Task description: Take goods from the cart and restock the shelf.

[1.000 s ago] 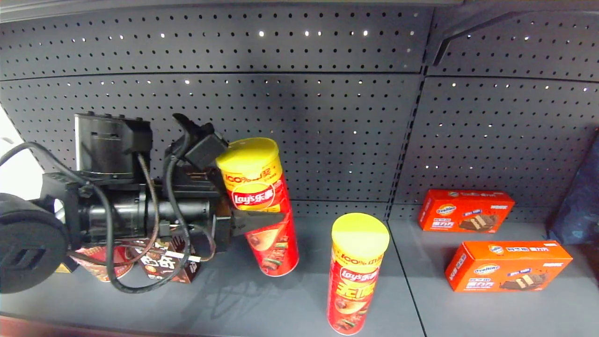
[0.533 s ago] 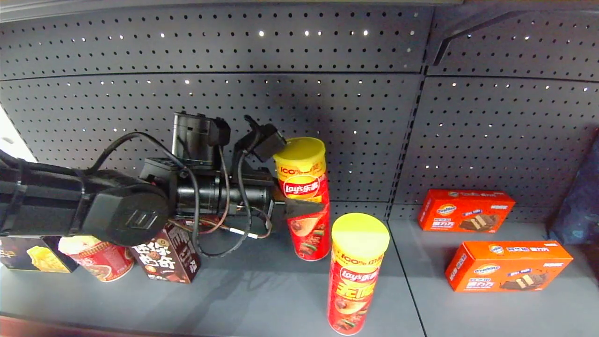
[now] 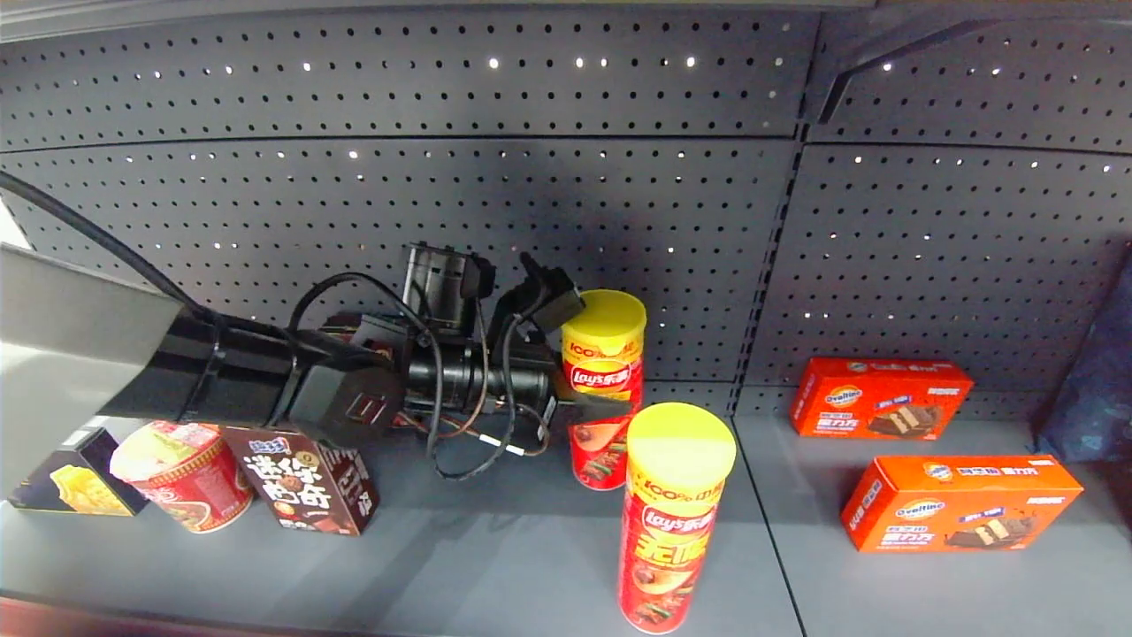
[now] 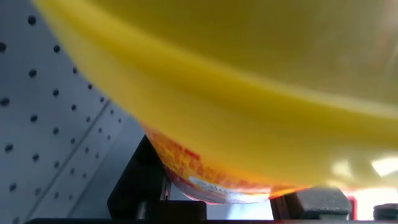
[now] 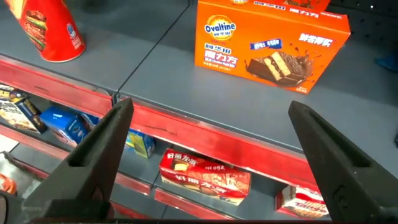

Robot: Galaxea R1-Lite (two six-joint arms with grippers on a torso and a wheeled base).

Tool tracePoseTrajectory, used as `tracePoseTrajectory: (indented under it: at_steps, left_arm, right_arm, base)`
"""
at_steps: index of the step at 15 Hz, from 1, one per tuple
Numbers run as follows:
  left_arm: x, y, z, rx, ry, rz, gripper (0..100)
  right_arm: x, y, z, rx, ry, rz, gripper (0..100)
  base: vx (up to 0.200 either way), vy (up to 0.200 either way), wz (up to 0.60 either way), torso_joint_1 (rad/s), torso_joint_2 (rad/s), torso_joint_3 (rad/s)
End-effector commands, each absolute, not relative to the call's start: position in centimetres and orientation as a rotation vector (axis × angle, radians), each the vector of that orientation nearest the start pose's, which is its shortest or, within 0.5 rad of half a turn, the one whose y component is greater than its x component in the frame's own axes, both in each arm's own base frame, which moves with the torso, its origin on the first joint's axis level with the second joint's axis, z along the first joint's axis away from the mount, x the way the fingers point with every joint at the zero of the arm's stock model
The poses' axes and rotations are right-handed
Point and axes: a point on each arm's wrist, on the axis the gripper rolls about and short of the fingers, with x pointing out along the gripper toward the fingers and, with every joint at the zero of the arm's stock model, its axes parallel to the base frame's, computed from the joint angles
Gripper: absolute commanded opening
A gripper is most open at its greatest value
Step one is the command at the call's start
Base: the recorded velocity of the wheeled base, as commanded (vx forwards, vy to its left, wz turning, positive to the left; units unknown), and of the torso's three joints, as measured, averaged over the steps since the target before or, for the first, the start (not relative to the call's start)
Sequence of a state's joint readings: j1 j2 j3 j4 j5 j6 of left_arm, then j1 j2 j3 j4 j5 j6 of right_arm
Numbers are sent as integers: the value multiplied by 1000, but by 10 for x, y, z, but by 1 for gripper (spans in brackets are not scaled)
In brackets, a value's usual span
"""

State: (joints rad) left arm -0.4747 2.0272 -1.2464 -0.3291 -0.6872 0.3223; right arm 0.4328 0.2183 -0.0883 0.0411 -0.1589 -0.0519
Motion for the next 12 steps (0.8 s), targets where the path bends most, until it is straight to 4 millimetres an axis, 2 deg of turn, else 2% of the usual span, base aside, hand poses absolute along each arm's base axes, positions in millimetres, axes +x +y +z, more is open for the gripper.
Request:
tracePoseTrajectory:
  at_steps: [1, 8, 12]
  left_arm:
    - [359, -203, 151, 231, 281, -1209, 0]
    - [369, -211, 138, 230, 300, -1216, 0]
    - [378, -216, 138, 232, 283, -1215, 0]
  right_arm:
    - [-7, -7, 99, -104, 165, 275, 100]
    - [-11, -9, 93, -107, 182, 257, 100]
    - [-13, -9, 91, -108, 185, 257, 100]
  base:
    - [0, 0, 0, 0, 0, 0]
    - [0, 0, 0, 0, 0, 0]
    - [0, 0, 0, 0, 0, 0]
